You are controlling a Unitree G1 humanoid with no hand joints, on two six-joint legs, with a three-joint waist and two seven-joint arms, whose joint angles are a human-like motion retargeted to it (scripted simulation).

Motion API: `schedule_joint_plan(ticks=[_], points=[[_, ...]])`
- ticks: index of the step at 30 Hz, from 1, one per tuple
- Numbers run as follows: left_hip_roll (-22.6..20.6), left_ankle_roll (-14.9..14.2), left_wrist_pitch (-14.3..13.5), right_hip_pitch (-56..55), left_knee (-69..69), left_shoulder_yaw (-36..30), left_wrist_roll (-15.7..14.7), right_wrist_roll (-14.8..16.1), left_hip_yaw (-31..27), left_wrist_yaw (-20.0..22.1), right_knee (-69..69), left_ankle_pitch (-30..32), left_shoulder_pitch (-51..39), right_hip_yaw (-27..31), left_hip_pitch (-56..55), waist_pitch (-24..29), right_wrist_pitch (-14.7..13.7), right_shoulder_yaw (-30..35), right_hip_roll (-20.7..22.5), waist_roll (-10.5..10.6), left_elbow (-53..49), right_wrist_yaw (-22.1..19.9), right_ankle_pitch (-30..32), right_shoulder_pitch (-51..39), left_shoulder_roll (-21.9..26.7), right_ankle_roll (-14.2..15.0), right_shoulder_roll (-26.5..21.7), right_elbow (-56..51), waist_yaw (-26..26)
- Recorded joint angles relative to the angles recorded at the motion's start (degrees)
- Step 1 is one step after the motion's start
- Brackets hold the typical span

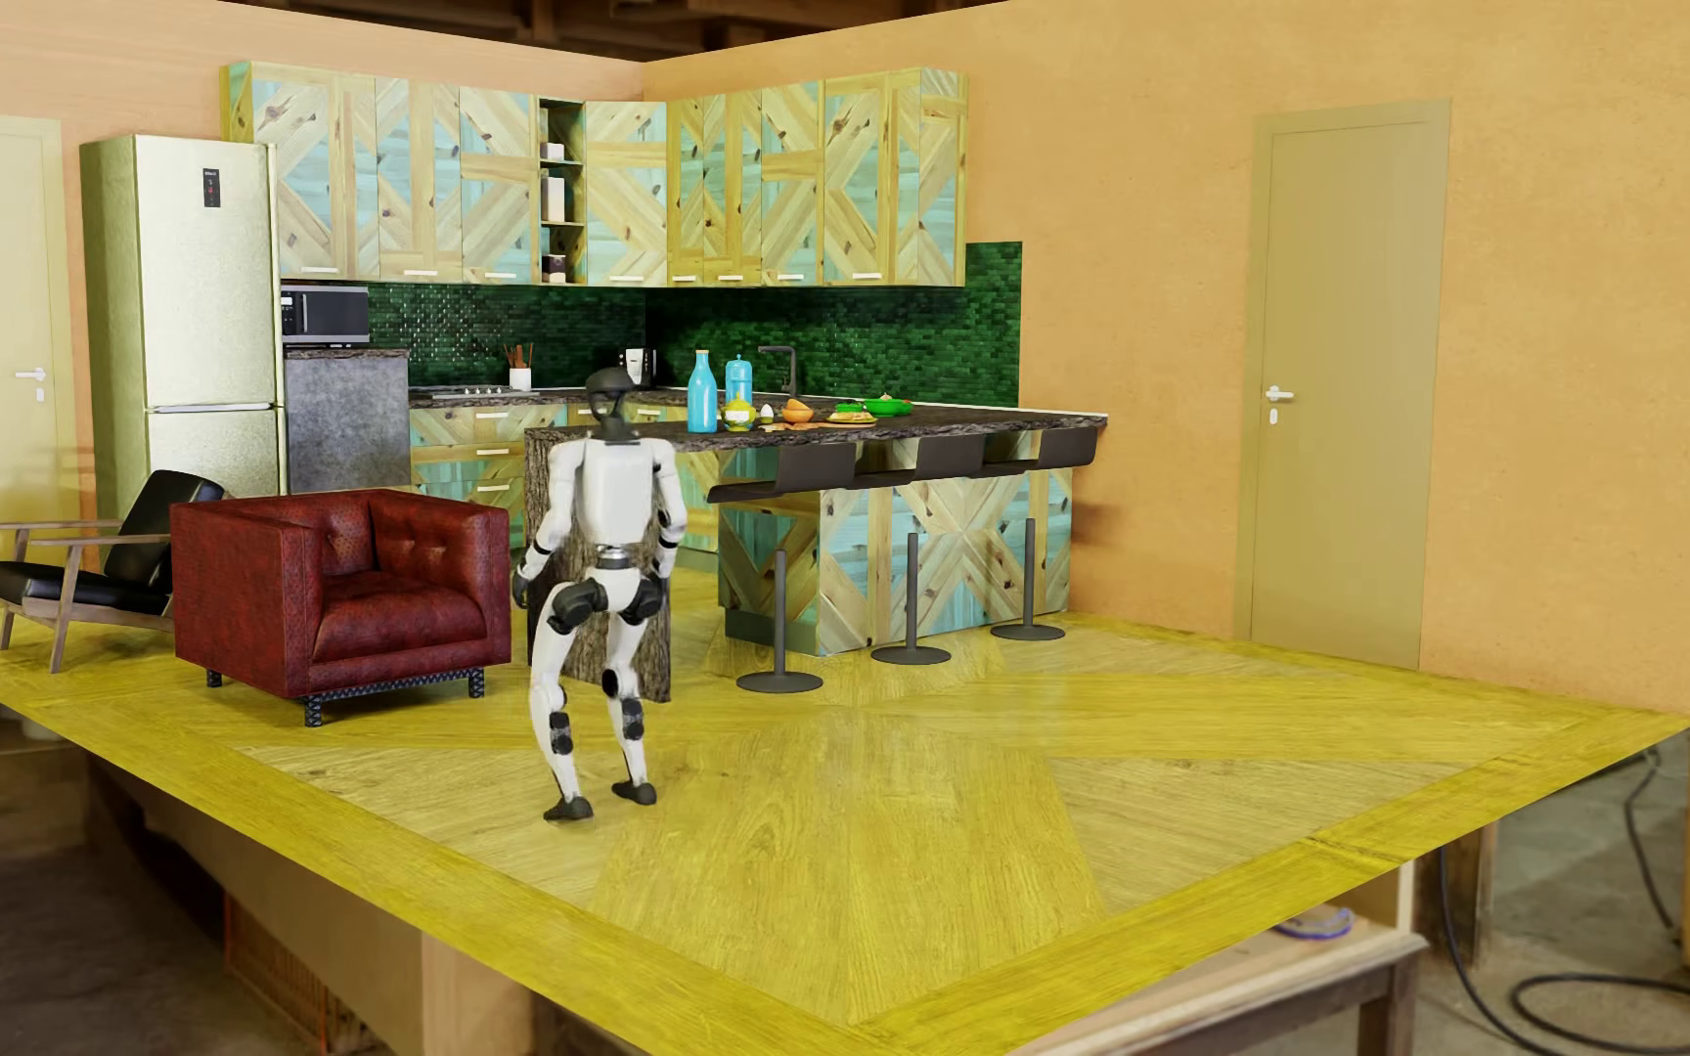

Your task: Move towards the armchair

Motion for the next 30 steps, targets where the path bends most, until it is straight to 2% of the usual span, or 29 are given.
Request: schedule_joint_plan(ticks=[1,2,4,5,6,7,8,10,11,12,13,14,15,16,17,18,19,20,21,22,23,25,26,27,28,29,30], points=[[0.01,-0.15,1.42,1.66,5.3,0.09,0.57,0.22,-0.51,-0.81,-1.19,5.27,-0.71,-0.24,-2.98,-0.6,-1.09,0.25,0.24,1.06,0.34,-0.21,-0.76,2.52,-1.5,-0.02,-0.72,1.03,0.55],[0.52,-0.32,2.11,3.67,5.81,1.48,0.44,1.84,-0.42,-2.1,-3.02,4.9,0.52,-0.84,-5.22,-1.3,-2.55,0.34,0.7,2.6,-1.07,-1.63,-1.29,5.22,-2.23,-0.02,-0.41,2.59,2.34],[2.15,-0.96,-0.73,7.81,-1.88,4.18,-0.58,5.48,0.04,-5.43,-5.54,-1.2,4.31,-0.96,-7.84,-1.04,-3.76,0.79,2.05,5.86,0.65,-5.72,-2.7,3.68,-0.94,0.29,1.57,-0.25,5.38],[3.54,-1.31,-2.44,9.02,-12.05,3.62,-0.7,6.15,-0.71,-6.6,-4.88,-2.57,6.03,-0.87,-8.0,-0.63,-4.44,-0.02,2.67,7.04,1.71,-6.88,-4.38,1.21,1.14,0.49,3.39,-2.98,5.66],[4.61,-1.63,-4.04,10.38,-13.77,3.67,-0.67,6.1,-0.48,-6.86,-3.29,5.5,7.49,-0.44,-6.98,-0.18,-5.79,1.29,2.96,7.08,3.04,-6.93,-6.7,-1.02,3.71,0.58,3.98,-3.56,5.63],[4.15,0.19,-4.72,10.85,-13.33,4.43,-0.93,6.02,-0.1,-6.02,-0.77,6.86,7.94,0.17,-5.81,0.2,-6.91,2.2,2.52,5.85,3.42,-6.36,-8.44,-3.19,5.13,0.57,4.36,-3.43,5.34],[3.34,-0.02,-4.1,10.75,-13.36,4.71,-1.41,5.97,0.04,-3.88,1.65,5.71,6.84,0.16,-4.78,0.49,-7.49,2.89,1.76,3.85,2.22,-5.03,-8.75,-4.38,5.56,-1.38,4.06,-2.4,5.02],[2.77,-0.2,-3.61,12.52,-15.53,4.05,-2.81,6.28,0.54,2.34,0.8,4.35,4.92,1.18,-2.18,0.12,-5.17,0.78,1.39,0.45,-0.1,-2.07,-8.64,-4.03,2.56,0.27,3.63,-0.95,2.54],[3.54,-0.46,-4.06,14.05,-15.35,3.89,-3.56,6.55,0.79,5.04,-0.29,2.84,4.41,1.57,-0.94,0.28,-2.96,1.6,2.18,-0.2,-0.09,-1.12,-8.84,-3.54,1.69,-0.26,1.79,-1.87,0.94],[3.66,-0.56,-4.4,15.58,-14.79,4.99,-4.28,6.35,0.63,6.76,-1.34,1.2,3.5,1.69,-0.14,0.21,-1.42,1.42,2.42,-0.74,1.11,-1.64,-9.71,-2.18,0.9,-0.02,1.29,-2.31,0.14],[4.17,-0.68,-5.05,15.5,-13.39,6.41,-4.82,5.93,0.14,7.79,1.21,-0.67,2.86,1.21,0.4,0.9,0.31,2.62,2.96,-0.6,2.85,-3.49,-8.91,-2.51,0.09,-0.99,1.57,-2.95,-0.28],[4.45,-0.8,-5.44,12.57,-12.73,6.44,-5.16,5.58,-0.33,8.0,8.6,-2.03,4.39,0.97,1.23,1.95,2.05,2.97,3.36,-0.62,2.61,-6.15,-4.43,-4.19,1.15,-1.7,3.24,-3.33,0.07],[4.54,-0.87,-5.31,8.71,-13.29,6.25,-5.24,5.6,-0.99,7.61,15.9,-2.83,6.08,1.26,2.63,2.46,2.95,2.16,4.1,-0.39,2.83,-8.1,4.85,-4.84,2.22,-2.45,4.02,-3.77,0.79],[4.07,-0.92,-4.56,4.84,-15.1,6.29,-5.18,5.57,-1.19,6.84,19.83,-3.04,7.01,1.22,3.7,1.35,3.09,2.07,3.86,-0.92,3.51,-8.97,11.31,-3.88,2.97,-4.99,4.23,-3.48,1.65],[3.97,-1.14,-3.65,2.23,-16.95,5.93,-4.86,4.85,-0.57,5.44,19.11,-3.58,8.21,-0.08,5.95,0.66,3.21,1.44,2.69,-1.76,3.72,-8.13,8.16,-3.15,4.23,-8.61,4.17,-3.13,1.26],[3.84,-1.49,-1.77,0.37,-17.37,4.93,-4.25,2.73,-0.3,3.73,13.72,-4.82,6.68,-1.44,7.48,0.14,3.46,-0.39,1.9,-2.35,3.47,-6.63,1.0,-1.7,4.45,-7.74,4.37,-4.82,0.01],[3.22,-1.76,0.56,-0.14,-16.56,3.27,-3.79,0.45,-0.11,2.18,5.08,-6.55,4.0,-1.73,8.73,-0.07,3.06,-1.65,1.01,-2.96,0.83,-5.23,-5.08,-0.08,2.69,-6.05,3.17,-4.95,-0.66],[4.08,-2.21,0.69,1.49,-8.56,3.37,-3.52,-1.47,-0.25,0.56,0.89,-7.69,0.96,-1.77,6.93,0.33,1.73,-1.09,1.26,-1.93,1.06,-4.72,-3.5,-0.3,-0.55,-0.94,0.68,-0.72,-0.96],[3.56,-2.22,0.81,2.38,2.62,1.42,-3.09,-2.11,-1.17,-1.06,1.31,0.54,-0.4,-1.18,1.46,0.56,0.05,0.9,1.4,-1.07,1.34,-5.32,-4.93,0.53,-0.71,-0.94,-0.46,1.23,-0.01],[2.79,-2.07,0.79,4.38,9.19,1.75,-2.66,-1.28,-1.69,-2.83,0.03,7.97,-0.56,-0.96,-3.28,0.71,-2.04,2.21,1.47,0.3,2.54,-6.14,-5.68,1.66,-0.46,-0.83,-0.08,3.55,1.14],[1.74,-1.79,1.73,6.84,9.49,2.74,-2.33,1.2,-1.54,-4.46,-2.15,6.87,0.28,-1.06,-7.14,0.83,-3.65,0.92,1.55,2.54,0.61,-6.59,-6.02,3.54,-0.21,-0.53,0.74,3.0,3.43],[0.73,-1.87,0.09,11.92,1.51,4.92,-0.97,5.89,-0.32,-6.16,-5.09,2.04,3.31,-1.46,-12.04,0.68,-4.95,0.93,1.85,6.96,0.37,-7.27,-7.76,2.66,0.95,0.32,3.02,-1.51,5.73],[1.27,-2.34,-2.09,13.42,-5.3,5.96,0.12,6.39,0.17,-6.22,-4.44,0.81,5.48,-0.93,-13.0,0.37,-5.35,1.07,2.28,8.43,0.85,-7.04,-9.79,1.51,2.14,0.02,4.02,-4.05,5.96],[2.13,-2.48,-4.15,11.62,-11.8,5.75,1.05,5.79,0.25,-4.89,4.74,4.73,4.82,-0.64,-11.9,1.64,-5.42,1.15,2.56,9.35,3.47,-6.14,-8.75,-1.26,3.06,0.01,3.86,-4.77,4.36],[1.6,0.29,-6.06,5.51,-11.86,4.38,1.27,4.98,0.77,-2.55,18.14,10.99,3.19,0.39,-11.16,2.0,-5.06,1.37,2.27,7.91,5.33,-5.0,-1.77,-2.46,5.55,-3.77,4.12,-5.66,3.07],[0.99,4.71,-7.61,-0.43,-11.47,5.14,0.56,4.61,1.17,1.0,23.98,9.47,2.08,1.06,-10.59,1.58,-4.48,3.57,2.46,5.31,3.48,-3.49,6.19,-1.74,6.39,-6.34,2.66,-3.69,3.07],[1.07,1.59,-10.27,-2.07,-12.18,5.05,-0.9,4.65,1.12,4.45,19.7,8.45,2.68,1.38,-8.44,1.53,-2.39,1.86,2.08,2.78,2.42,-1.83,3.16,-0.18,5.53,-3.86,2.07,-3.53,2.9]])
